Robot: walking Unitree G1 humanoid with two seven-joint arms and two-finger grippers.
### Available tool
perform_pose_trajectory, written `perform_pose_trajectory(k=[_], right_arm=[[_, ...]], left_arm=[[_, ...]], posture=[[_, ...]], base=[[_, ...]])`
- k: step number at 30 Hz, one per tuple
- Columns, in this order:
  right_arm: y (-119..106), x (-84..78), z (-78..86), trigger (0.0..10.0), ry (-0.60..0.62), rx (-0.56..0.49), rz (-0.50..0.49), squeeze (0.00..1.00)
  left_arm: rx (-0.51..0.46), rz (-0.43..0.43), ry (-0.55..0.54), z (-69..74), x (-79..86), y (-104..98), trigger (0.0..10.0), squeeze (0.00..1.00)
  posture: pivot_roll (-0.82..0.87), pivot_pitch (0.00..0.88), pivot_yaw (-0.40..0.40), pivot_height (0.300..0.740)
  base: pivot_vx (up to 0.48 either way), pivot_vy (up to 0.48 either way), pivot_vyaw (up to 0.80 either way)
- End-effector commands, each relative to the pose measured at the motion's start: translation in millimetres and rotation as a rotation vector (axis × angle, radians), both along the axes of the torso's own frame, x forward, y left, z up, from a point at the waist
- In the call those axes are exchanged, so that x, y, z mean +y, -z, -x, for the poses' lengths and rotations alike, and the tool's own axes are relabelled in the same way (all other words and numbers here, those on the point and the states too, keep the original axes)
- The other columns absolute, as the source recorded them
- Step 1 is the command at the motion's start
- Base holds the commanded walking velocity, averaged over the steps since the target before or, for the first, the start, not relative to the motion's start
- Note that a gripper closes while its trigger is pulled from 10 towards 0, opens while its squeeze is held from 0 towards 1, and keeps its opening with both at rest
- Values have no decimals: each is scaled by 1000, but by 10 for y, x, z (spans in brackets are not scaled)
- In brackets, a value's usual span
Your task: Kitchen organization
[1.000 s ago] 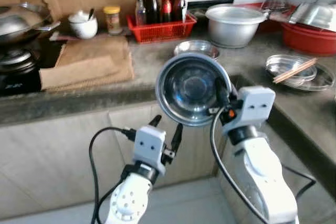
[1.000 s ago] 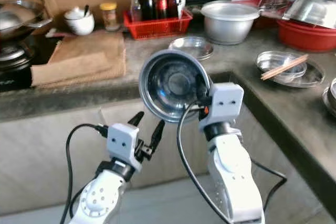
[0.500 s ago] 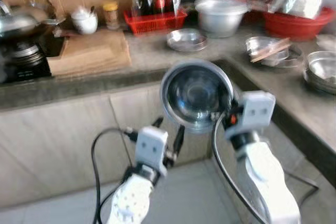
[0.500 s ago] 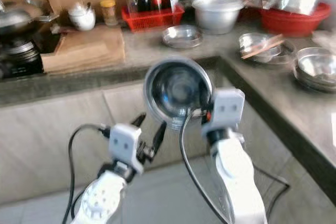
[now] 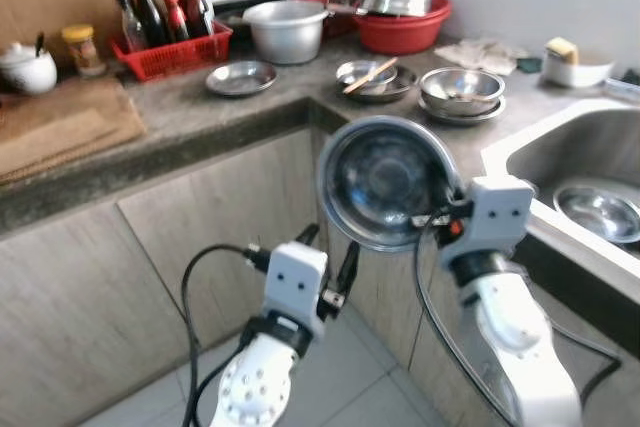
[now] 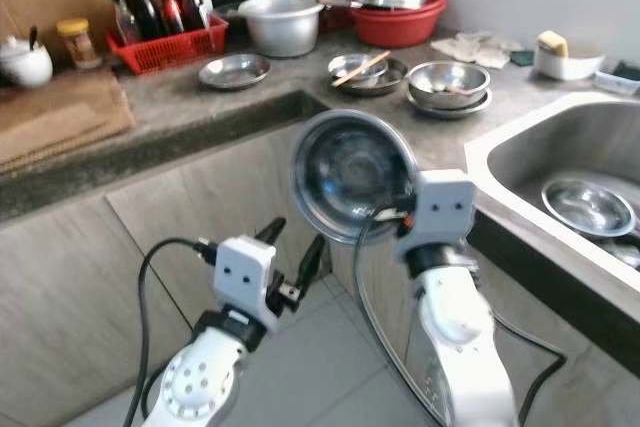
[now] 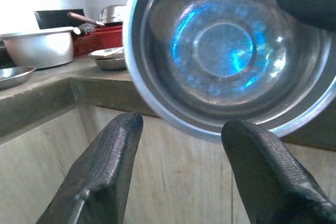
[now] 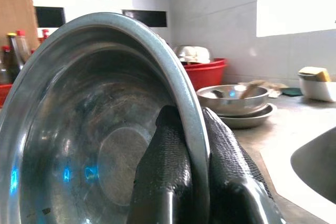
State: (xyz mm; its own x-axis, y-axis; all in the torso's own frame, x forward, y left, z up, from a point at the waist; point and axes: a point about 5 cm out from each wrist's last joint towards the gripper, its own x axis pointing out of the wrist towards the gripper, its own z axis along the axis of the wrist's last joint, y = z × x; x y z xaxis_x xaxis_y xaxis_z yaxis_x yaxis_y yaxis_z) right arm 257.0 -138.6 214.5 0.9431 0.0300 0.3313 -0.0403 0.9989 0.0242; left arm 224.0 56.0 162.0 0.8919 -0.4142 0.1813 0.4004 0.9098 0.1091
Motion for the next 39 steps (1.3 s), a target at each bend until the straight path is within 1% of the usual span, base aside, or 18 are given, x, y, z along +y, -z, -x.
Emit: perform_pose_trajectory(k=[1,4,12,20,32,39], right_arm=[[-82,44,-2,10000,-15,-35,-6,0],[-111,20,-12,10000,1,-47,-4,0],[-135,-33,-20,10000,33,-58,4,0],[-120,-30,-17,10000,38,-54,9,0],[-35,-12,26,10000,41,-21,15,0],[-38,-12,19,10000,45,-23,19,0]], left_arm=[[-13,-2,-11,-9,38,-24,10000,0],[-12,-4,-8,-13,36,-24,10000,0],[-13,-7,9,-8,26,-13,10000,0],[-11,-6,16,-16,17,-16,10000,0],[0,-5,22,-7,13,-6,10000,0],[-1,-6,25,-8,13,-7,10000,0]], posture=[[79,66,14,740],[79,66,14,740],[72,55,22,740],[71,51,23,740],[72,66,26,740],[74,67,25,740]], base=[[0,0,-800],[0,0,-800],[0,412,-798],[0,47,-792],[0,441,-788],[0,73,-788]])
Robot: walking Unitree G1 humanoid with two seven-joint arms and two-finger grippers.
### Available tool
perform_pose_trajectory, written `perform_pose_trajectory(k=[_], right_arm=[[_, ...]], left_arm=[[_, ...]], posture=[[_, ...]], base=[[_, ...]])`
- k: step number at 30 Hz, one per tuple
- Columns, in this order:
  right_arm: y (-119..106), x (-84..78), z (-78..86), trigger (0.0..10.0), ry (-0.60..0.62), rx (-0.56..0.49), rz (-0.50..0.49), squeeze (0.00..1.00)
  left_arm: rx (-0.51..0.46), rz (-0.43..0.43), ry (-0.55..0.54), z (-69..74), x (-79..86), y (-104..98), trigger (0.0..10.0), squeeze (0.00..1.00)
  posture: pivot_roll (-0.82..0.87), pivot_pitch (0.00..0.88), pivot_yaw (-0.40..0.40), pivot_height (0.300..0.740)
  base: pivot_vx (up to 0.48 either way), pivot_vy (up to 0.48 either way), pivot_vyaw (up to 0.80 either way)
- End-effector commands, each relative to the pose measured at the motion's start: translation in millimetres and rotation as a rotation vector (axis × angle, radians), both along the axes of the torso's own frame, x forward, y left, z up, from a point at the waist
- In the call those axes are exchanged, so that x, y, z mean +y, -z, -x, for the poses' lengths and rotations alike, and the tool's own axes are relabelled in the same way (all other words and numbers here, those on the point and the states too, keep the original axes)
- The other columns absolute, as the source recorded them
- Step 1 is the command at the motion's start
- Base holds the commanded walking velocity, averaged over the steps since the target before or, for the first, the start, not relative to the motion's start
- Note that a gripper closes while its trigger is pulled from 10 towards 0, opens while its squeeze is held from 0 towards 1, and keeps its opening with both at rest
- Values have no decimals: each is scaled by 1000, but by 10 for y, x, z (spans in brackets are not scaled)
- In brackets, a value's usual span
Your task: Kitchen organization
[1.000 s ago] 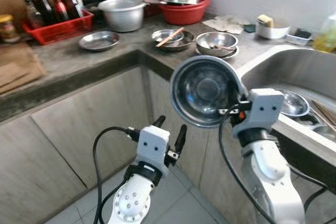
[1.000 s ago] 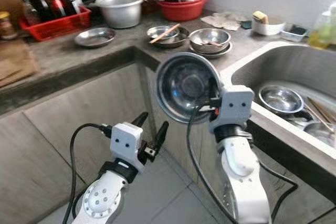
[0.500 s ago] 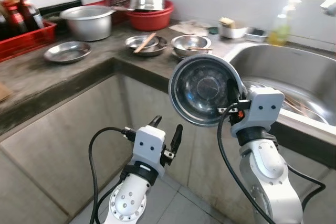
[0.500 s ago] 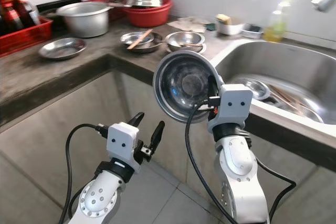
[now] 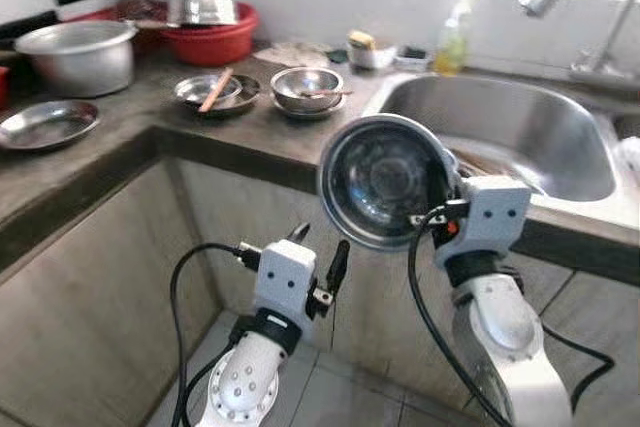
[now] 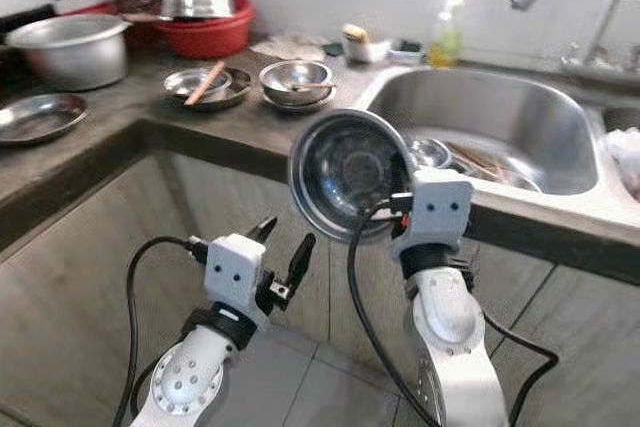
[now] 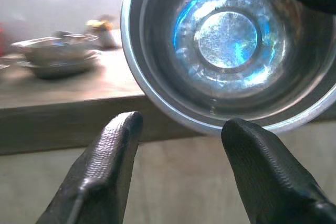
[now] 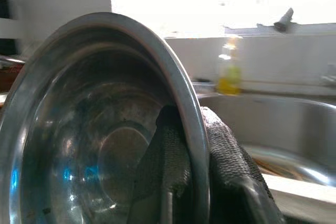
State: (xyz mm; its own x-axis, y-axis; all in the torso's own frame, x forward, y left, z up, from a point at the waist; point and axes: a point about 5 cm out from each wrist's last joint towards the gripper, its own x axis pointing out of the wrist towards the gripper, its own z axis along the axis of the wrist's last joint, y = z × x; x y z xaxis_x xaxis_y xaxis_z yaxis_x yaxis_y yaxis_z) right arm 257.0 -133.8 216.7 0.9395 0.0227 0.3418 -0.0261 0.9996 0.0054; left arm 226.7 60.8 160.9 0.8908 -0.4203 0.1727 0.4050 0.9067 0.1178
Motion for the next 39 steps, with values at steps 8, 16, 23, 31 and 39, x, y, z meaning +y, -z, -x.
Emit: perform_pose_trajectory(k=[8,16,23,31,39], right_arm=[[-24,-58,14,10000,39,-18,4,0],[-32,-65,3,10000,47,-18,5,0],[-64,-64,-24,10000,52,-29,13,0],[-232,-95,-94,10000,50,-92,46,0],[-455,-128,-169,10000,34,-161,57,0]], left_arm=[[-10,-4,14,13,-21,-25,10000,0],[-13,-2,22,1,-31,-37,10000,0],[-27,-2,26,-10,-30,-56,10000,0],[-37,2,24,-20,-32,-83,10000,0],[-50,5,19,-43,-26,-118,10000,0]], posture=[[77,71,27,740],[75,73,28,740],[76,71,29,740],[76,70,27,740],[76,69,28,740]], base=[[0,0,-792],[0,0,-800],[163,0,-114],[333,0,0],[333,0,0]])
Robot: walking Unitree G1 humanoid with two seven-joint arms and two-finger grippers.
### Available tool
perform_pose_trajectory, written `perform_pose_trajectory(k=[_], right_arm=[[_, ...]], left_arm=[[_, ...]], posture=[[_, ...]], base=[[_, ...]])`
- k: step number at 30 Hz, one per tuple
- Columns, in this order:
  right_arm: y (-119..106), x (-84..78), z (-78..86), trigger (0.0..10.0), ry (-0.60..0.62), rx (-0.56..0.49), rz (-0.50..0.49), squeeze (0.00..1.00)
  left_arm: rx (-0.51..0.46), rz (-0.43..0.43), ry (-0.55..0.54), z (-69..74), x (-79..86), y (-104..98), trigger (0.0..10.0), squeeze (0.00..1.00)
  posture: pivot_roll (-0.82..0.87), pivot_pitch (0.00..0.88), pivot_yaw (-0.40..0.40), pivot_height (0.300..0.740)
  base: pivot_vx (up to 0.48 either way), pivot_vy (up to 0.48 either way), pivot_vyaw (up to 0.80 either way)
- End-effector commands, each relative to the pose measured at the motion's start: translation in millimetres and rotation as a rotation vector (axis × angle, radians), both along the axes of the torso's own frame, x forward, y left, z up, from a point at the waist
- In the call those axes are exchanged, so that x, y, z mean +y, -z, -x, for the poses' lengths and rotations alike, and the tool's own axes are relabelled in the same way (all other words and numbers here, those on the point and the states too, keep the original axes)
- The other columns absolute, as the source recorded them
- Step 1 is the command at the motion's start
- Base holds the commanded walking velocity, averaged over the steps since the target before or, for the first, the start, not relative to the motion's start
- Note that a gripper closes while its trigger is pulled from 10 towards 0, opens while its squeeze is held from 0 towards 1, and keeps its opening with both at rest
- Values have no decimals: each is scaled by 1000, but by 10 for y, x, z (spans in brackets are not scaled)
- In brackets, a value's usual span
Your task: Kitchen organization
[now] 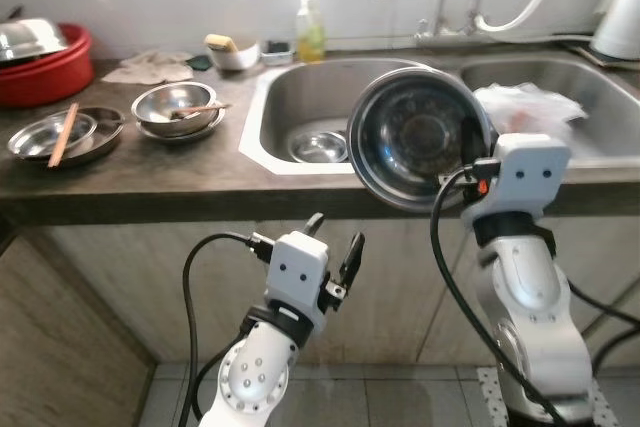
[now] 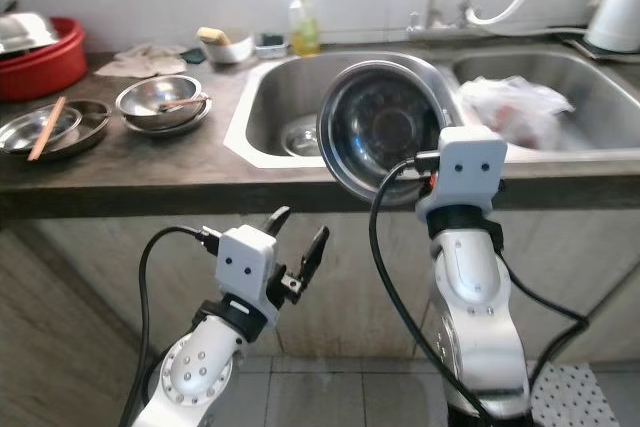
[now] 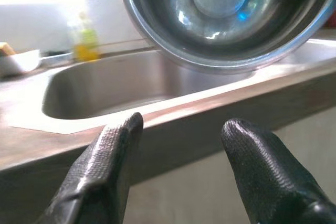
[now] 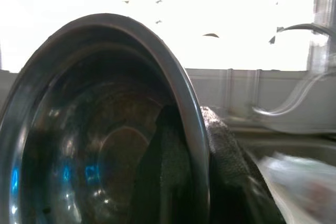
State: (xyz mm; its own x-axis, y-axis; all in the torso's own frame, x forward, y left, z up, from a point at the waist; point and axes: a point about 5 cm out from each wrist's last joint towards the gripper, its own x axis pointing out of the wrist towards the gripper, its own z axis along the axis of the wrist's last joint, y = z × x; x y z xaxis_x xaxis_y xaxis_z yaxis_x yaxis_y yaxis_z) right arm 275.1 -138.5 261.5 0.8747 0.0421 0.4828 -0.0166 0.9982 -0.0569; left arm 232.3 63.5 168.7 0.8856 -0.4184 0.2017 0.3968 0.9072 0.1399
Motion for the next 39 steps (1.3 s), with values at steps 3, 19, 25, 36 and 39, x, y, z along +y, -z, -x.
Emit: perform_pose_trajectory(k=[3,19,25,36,39], right_arm=[[-81,-67,-1,10000,16,-28,8,0],[-122,-182,-156,10000,40,16,70,0],[-185,-251,-261,10000,65,38,120,0],[-145,-261,-445,10000,35,150,212,0],[-122,-284,-521,10000,25,199,229,0]], left_arm=[[-14,10,20,11,-50,-37,10000,0],[-15,4,12,-8,-26,-28,10000,0],[-16,2,17,-11,-22,-18,10000,0],[-16,-2,17,-16,-39,-11,10000,0],[-16,-8,11,-13,0,-9,10000,0]], posture=[[77,68,23,740],[79,58,17,740],[73,50,22,740],[72,50,13,740],[77,53,9,740]], base=[[331,0,0],[328,0,0],[325,0,0],[321,0,0],[321,0,0]])
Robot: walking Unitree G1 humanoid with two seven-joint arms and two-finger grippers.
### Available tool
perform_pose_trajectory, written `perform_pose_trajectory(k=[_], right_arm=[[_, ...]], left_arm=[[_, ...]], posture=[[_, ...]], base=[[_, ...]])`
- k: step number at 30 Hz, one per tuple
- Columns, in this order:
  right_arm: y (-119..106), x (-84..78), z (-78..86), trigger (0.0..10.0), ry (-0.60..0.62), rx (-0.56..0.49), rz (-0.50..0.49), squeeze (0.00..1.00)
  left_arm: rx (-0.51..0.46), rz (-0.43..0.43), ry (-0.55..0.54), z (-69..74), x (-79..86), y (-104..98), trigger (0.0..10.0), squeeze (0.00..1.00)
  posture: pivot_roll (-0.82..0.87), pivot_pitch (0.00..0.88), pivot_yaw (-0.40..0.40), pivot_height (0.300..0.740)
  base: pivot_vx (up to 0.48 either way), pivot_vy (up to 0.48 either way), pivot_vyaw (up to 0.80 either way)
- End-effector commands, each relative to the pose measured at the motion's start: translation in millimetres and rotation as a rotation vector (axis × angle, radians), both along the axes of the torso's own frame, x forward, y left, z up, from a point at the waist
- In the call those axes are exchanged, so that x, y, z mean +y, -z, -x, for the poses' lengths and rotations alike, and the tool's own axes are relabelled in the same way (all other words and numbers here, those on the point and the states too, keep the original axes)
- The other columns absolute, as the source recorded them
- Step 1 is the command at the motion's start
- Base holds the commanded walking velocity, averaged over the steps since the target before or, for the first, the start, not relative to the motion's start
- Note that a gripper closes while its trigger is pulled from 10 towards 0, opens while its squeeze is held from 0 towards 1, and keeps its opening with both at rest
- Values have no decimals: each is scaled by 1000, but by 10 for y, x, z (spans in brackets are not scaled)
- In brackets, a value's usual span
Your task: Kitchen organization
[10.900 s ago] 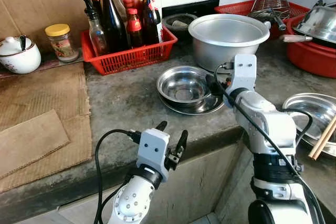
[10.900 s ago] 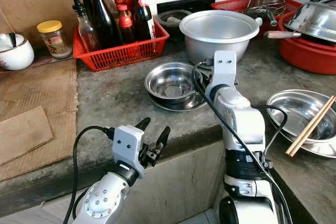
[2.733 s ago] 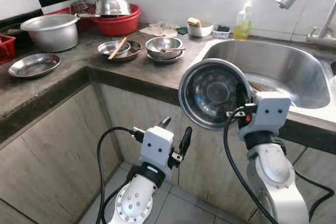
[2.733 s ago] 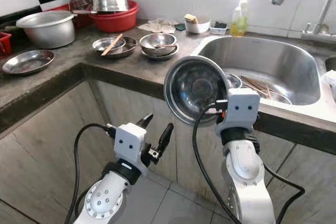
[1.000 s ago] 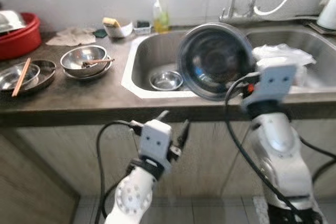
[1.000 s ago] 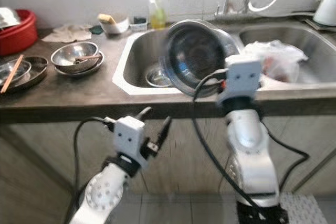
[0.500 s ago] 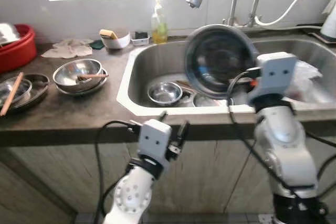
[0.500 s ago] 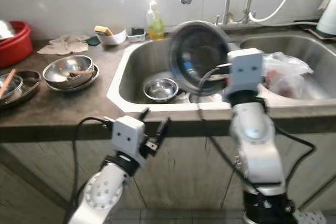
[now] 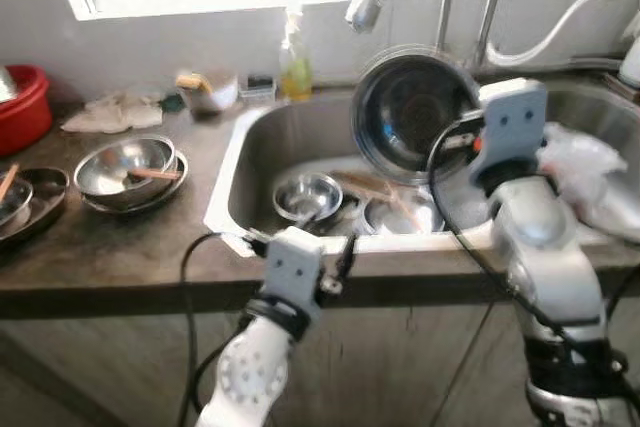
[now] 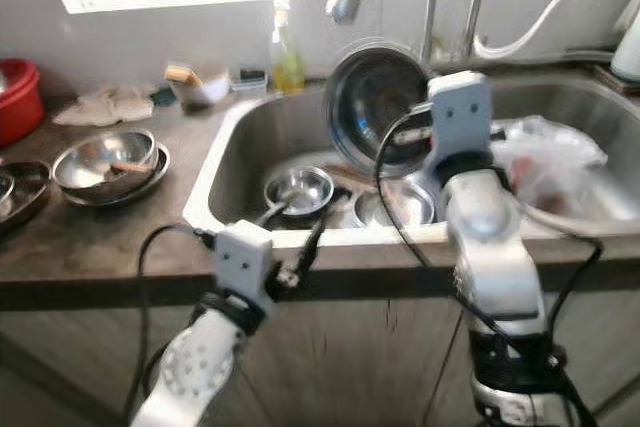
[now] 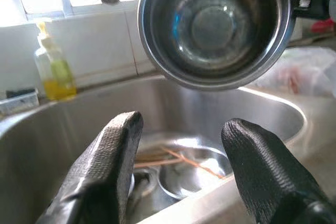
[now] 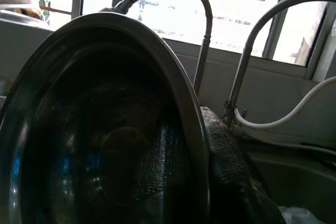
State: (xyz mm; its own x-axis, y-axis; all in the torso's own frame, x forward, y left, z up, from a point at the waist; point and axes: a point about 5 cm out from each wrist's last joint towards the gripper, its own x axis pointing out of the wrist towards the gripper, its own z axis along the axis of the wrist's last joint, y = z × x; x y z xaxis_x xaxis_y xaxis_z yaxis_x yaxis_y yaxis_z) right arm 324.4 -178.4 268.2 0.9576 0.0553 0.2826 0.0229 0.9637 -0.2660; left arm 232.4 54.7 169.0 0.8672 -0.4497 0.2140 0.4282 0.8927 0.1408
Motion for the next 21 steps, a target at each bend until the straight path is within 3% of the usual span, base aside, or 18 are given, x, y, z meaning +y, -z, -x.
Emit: perform_pose_trajectory(k=[1,17,21], right_arm=[[-55,102,-49,10000,-45,6,15,0],[-61,3,-418,10000,-96,227,113,0],[-23,15,-444,10000,-122,269,124,0]], left_arm=[[-3,-14,-24,-8,101,-2,10000,0],[61,-48,98,69,107,133,10000,0],[75,-47,103,78,107,147,10000,0]], posture=[[77,51,7,740],[84,64,-5,740],[85,65,-6,740]], base=[[326,0,0],[307,0,0],[0,0,0]])
